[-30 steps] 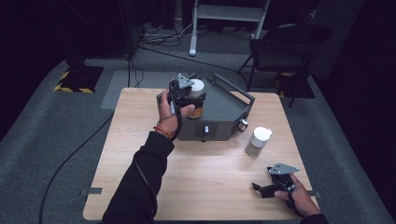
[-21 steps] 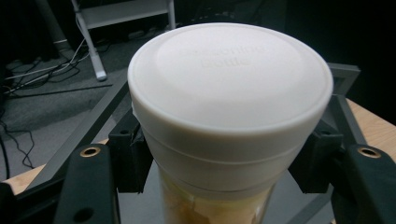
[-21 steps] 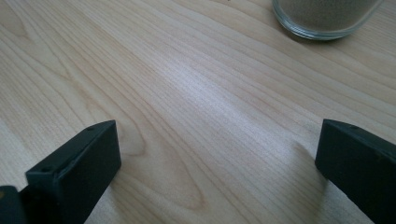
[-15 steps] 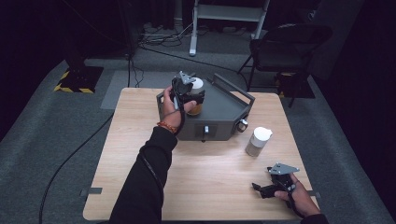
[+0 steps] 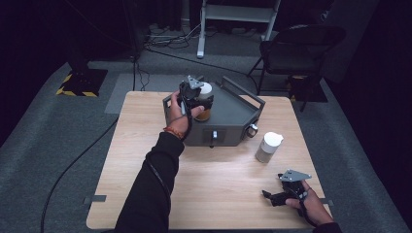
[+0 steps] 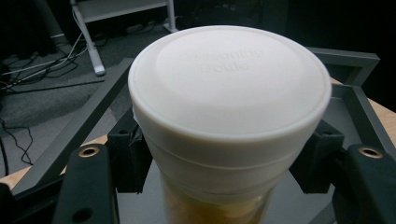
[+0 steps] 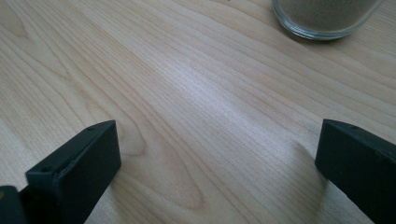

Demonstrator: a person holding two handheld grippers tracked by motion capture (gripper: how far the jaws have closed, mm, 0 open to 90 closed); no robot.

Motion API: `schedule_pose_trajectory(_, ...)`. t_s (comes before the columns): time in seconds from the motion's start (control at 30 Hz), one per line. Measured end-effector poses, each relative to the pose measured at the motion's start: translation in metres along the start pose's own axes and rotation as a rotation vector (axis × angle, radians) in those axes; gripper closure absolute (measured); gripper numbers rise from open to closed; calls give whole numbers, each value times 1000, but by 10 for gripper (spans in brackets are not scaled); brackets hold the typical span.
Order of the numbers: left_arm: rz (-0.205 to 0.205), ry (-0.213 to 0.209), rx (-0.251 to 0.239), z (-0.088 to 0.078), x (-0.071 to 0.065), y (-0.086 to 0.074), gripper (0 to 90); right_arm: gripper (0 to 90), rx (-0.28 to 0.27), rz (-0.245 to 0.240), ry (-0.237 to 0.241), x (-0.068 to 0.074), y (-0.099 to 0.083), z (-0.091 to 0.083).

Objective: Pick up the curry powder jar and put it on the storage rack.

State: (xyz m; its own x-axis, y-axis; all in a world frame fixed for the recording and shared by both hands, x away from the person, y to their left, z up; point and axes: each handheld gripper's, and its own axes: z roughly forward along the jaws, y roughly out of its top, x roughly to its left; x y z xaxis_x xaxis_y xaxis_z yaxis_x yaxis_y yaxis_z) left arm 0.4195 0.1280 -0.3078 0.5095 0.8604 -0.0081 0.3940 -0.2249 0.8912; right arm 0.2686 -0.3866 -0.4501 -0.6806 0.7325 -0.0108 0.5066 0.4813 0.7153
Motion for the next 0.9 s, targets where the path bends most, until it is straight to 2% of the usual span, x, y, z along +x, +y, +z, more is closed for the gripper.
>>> schedule_pose_trajectory(0.6,-15,22,-28,4,-4,-10,282,0,0,0,0,0,0,0)
schedule_pose_trajectory(0.7,-4,32,-29,4,-5,-11,212,0,0,0,0,0,0,0)
schedule_pose_trajectory(0.73,-6,18,-38,4,-2,-13,193,0,0,1,0,0,0,0)
schedule_pose_trajectory(0.8,7,32,-44,3,-3,-15,148,0,0,1,0,0,0,0)
schedule_pose_trajectory(0.87,-2,23,-50,2,0,-17,77,0,0,0,1,0,0,0)
schedule_pose_trajectory(0.9,-3,32,-54,2,-1,-18,57,0,0,0,1,0,0,0)
